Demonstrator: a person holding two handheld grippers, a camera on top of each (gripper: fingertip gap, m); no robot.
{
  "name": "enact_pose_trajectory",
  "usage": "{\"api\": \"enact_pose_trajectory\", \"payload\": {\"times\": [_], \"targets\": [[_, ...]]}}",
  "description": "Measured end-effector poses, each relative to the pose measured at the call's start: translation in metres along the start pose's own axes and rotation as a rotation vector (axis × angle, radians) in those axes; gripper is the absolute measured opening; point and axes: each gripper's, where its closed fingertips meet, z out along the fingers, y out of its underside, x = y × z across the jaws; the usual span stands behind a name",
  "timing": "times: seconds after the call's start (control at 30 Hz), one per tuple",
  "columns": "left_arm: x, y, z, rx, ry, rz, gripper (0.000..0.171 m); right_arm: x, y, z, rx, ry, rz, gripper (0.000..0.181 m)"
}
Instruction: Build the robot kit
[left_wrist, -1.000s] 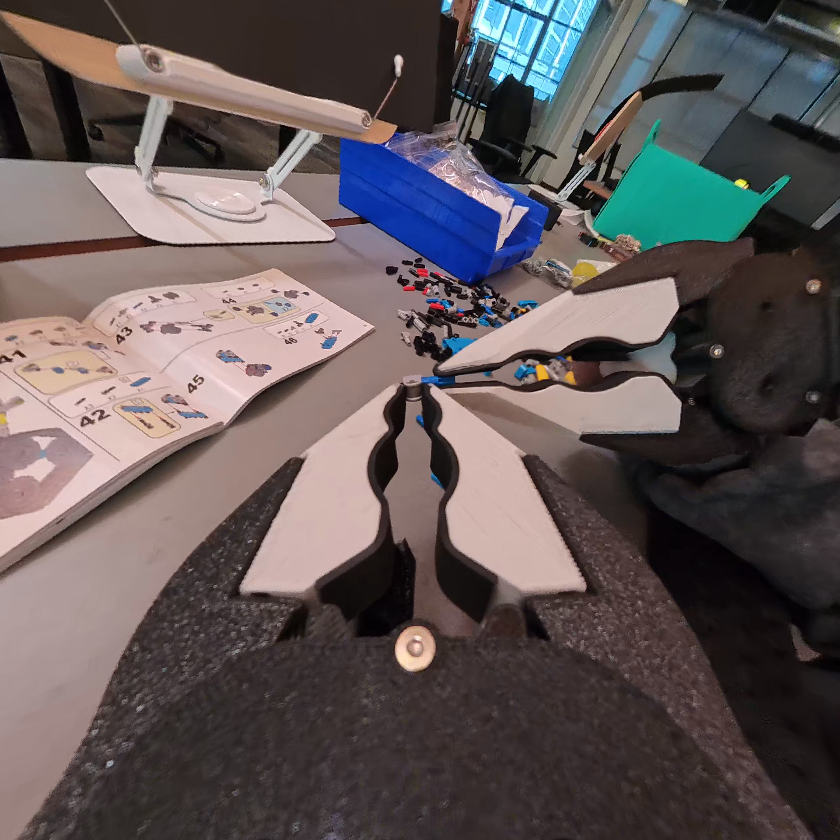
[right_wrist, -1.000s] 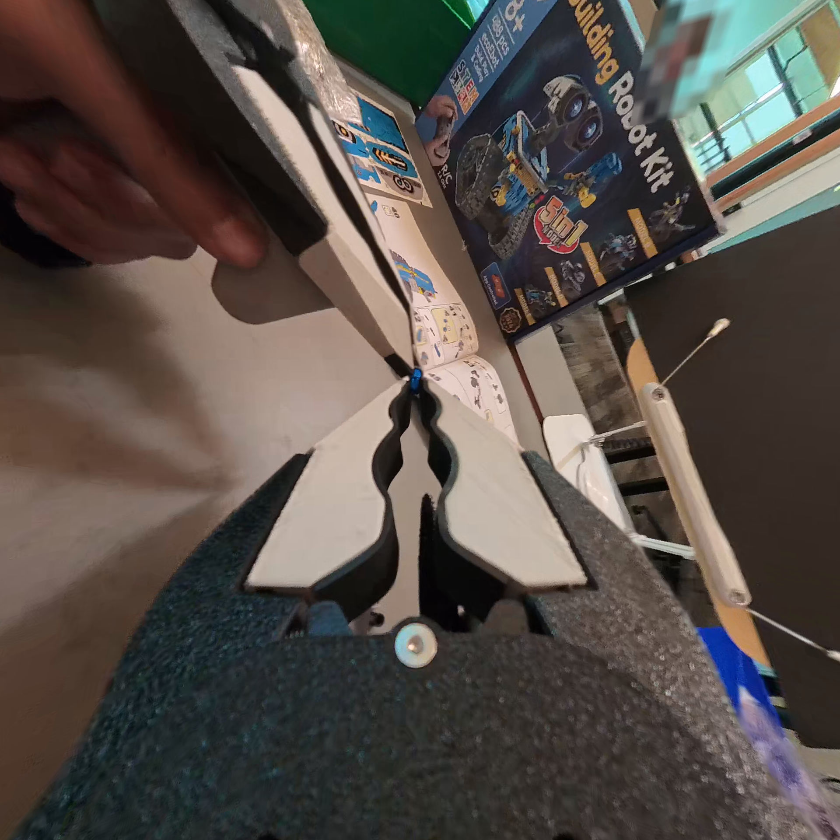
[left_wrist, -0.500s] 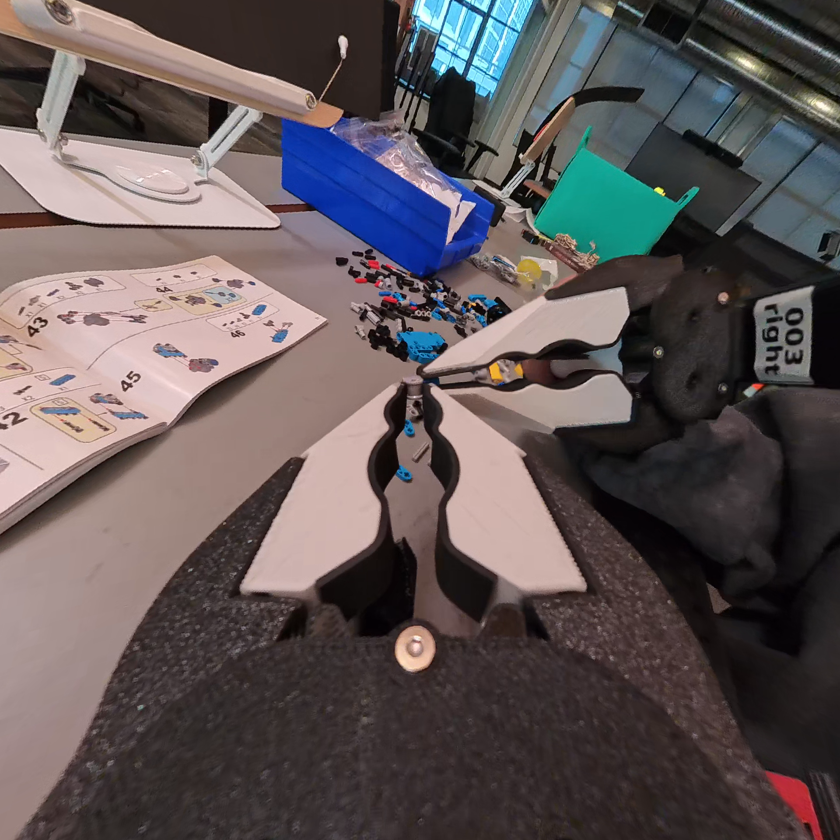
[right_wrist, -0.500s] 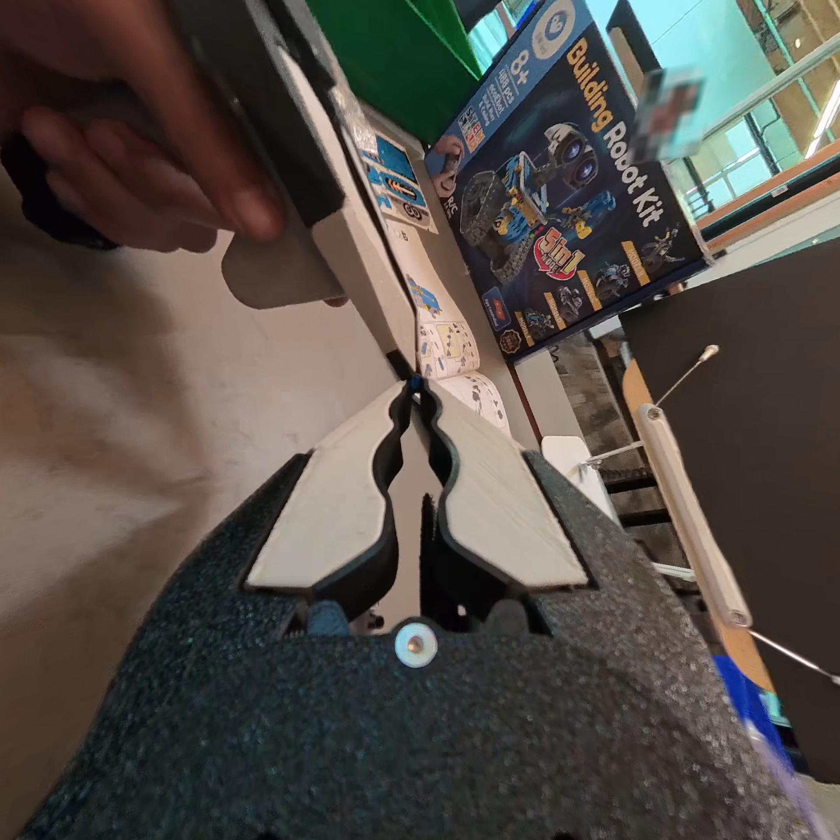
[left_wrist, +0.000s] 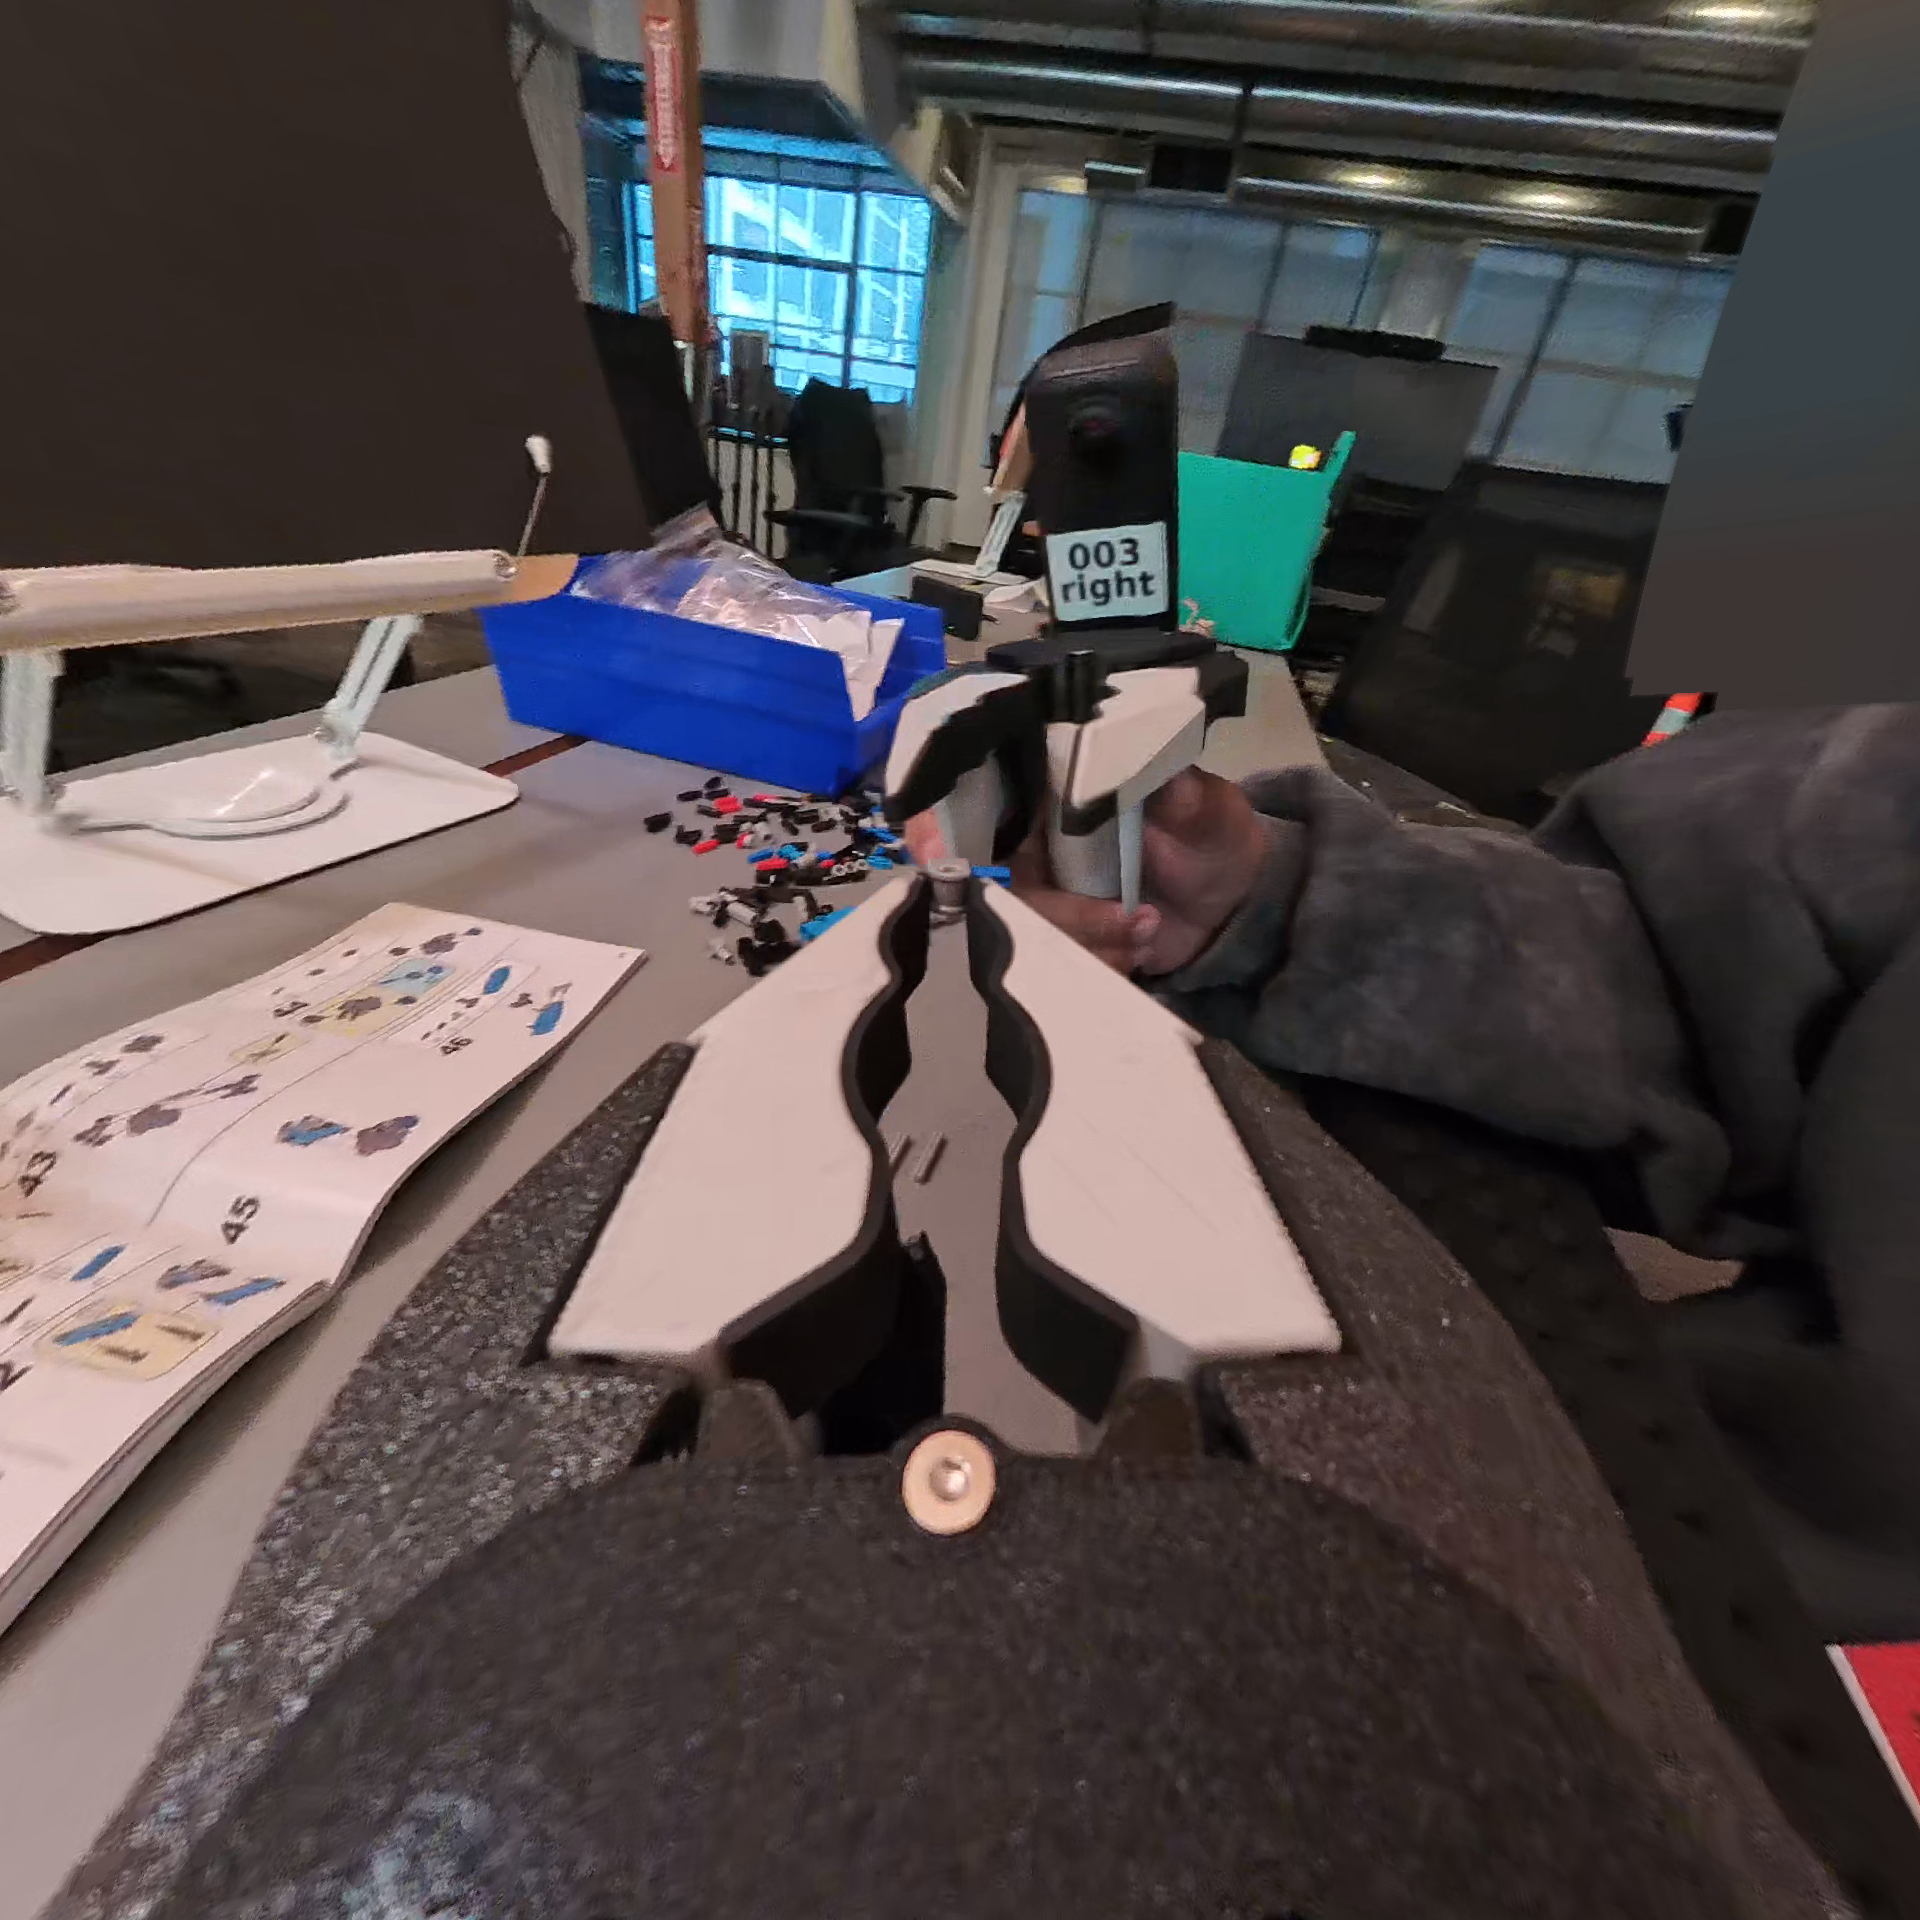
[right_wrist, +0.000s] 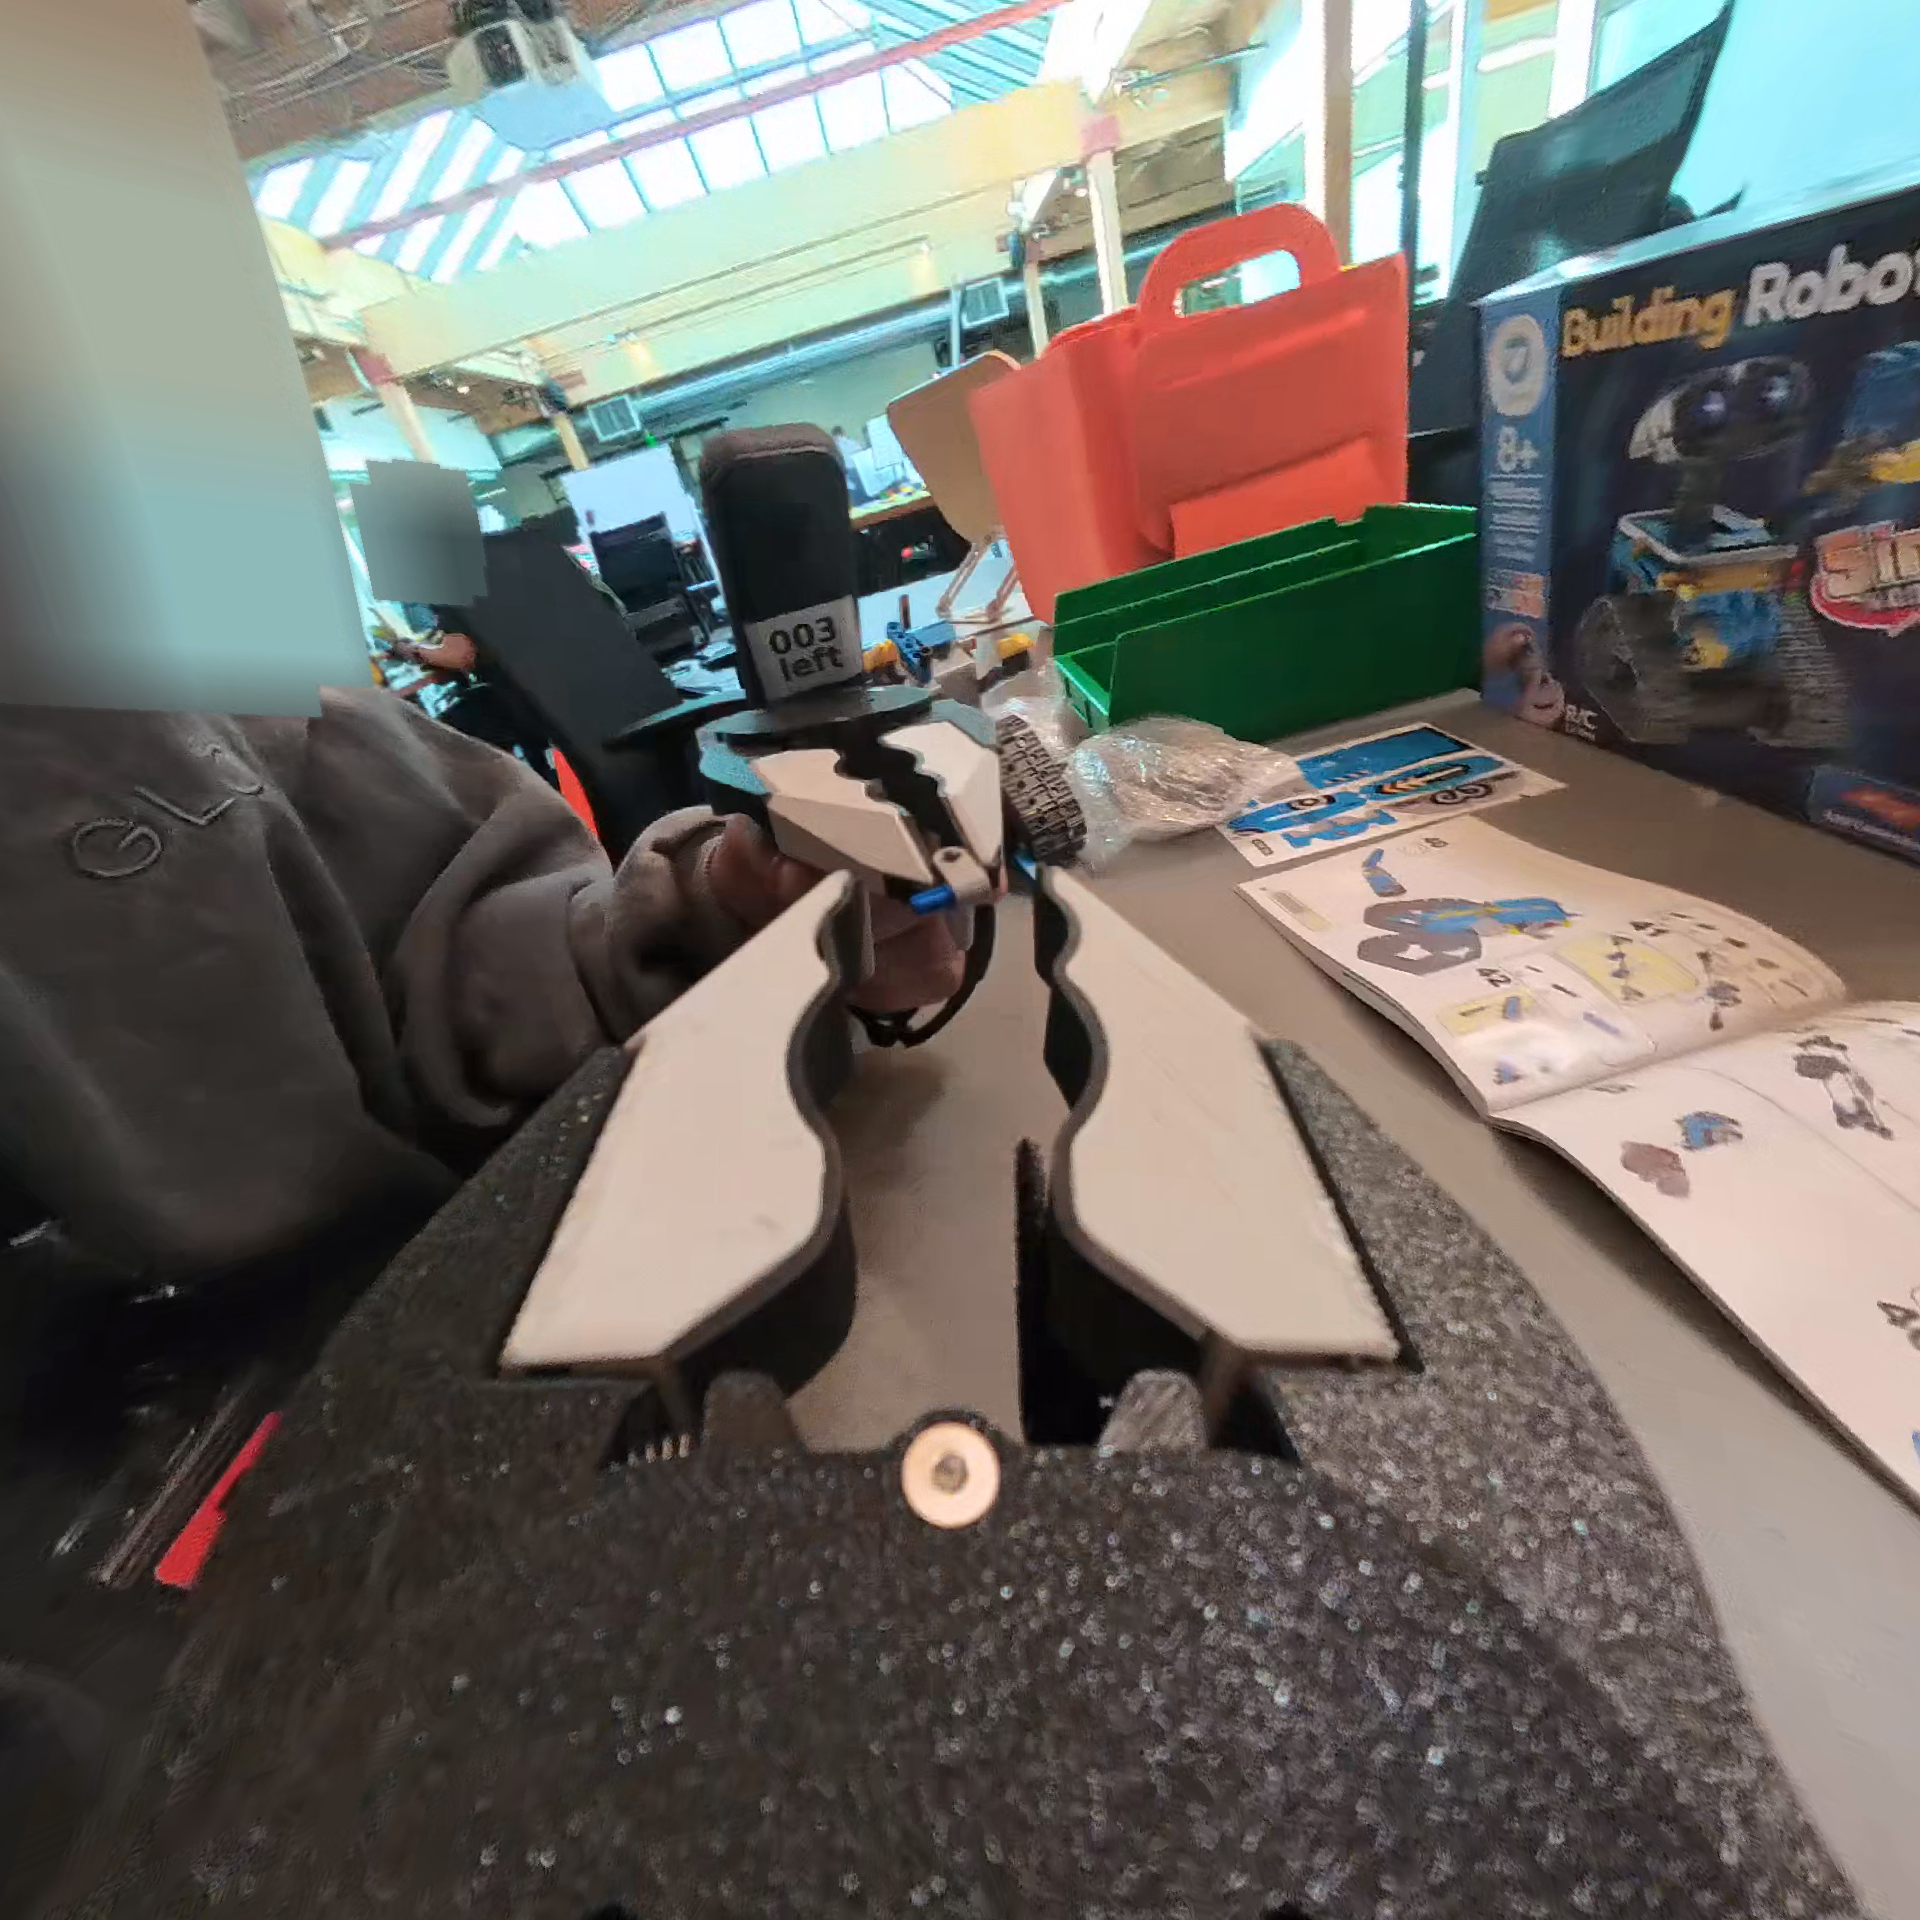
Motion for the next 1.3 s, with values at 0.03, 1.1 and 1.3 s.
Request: {"api": "enact_pose_trajectory", "payload": {"times": [0.03,1.1,1.3], "targets": [[0.002,0.000,0.001,-0.001,0.005,0.003,0.006,-0.004,0.001,0.001,-0.004,-0.011,-0.025,0.030],[-0.042,0.145,-0.005,-0.762,-0.221,0.102,0.007,0.084,0.126,-0.088,-0.751,0.374,0.001,0.023],[-0.036,0.147,-0.008,-0.775,-0.191,0.119,0.007,0.090,0.138,-0.086,-0.824,0.423,-0.064,0.022]]}}
